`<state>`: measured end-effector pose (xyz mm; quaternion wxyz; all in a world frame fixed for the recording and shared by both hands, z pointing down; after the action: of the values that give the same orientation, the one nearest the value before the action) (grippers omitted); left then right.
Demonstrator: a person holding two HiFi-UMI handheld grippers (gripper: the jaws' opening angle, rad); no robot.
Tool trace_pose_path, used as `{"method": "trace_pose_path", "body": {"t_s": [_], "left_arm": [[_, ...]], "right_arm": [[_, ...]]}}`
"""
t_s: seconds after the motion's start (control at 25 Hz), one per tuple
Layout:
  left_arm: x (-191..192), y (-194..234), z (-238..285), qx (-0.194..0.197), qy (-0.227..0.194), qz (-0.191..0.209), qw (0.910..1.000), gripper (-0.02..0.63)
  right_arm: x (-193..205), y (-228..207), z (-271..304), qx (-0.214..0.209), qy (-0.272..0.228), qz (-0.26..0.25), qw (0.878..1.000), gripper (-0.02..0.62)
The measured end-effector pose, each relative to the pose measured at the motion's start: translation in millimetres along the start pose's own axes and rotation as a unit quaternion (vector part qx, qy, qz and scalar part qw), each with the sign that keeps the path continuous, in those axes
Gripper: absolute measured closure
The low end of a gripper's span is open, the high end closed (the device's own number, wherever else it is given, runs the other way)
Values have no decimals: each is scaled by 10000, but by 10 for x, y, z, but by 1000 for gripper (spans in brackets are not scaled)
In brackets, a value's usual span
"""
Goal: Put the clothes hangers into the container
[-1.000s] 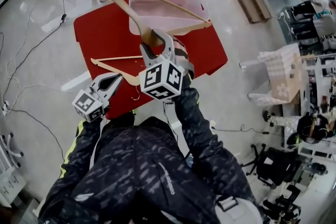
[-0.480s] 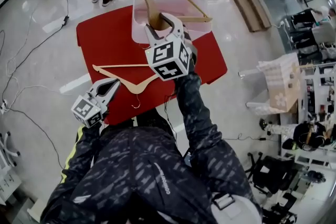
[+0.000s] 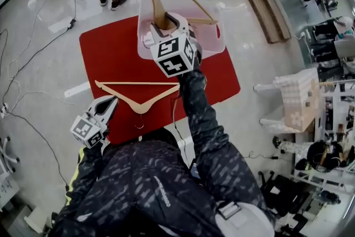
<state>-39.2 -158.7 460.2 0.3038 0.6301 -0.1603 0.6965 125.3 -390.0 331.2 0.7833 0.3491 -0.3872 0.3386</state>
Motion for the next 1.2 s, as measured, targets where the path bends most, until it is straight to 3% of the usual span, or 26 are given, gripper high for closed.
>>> {"method": "trace_pose_path", "body": {"t_s": [0.32,0.64,0.96,1.08,1.2], "left_arm": [[-21,178,310,-282,123,-54,9995,594],[34,437,351,-599,186,-273,9977,594],[102,519,513,-819,196,-379,9957,594],[54,524,620,-803,148,-376,9960,594],[99,522,478,-876,102,-422,9952,594]], "right_arm": [[243,-363,485,-517,298,245,9979,376],[406,-308,1045,-955,782,93,9923,376],[647,-367,1338,-1305,1340,-203,9821,376],[689,-483,1350,-1236,1435,-465,9808,376],[729,-320,1386,-1240,1583,-695,9771,374]]}}
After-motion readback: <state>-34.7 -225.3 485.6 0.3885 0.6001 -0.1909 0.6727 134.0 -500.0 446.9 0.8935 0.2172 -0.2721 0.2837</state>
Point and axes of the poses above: the fingertips, and each gripper's own axes: z forward along the fingers, y to its left, x out of its underside, the point moved 4 cm from there along -z, backward along the fingers, and after that the axes turned 12 degrees about z, right-handed, at the moved point
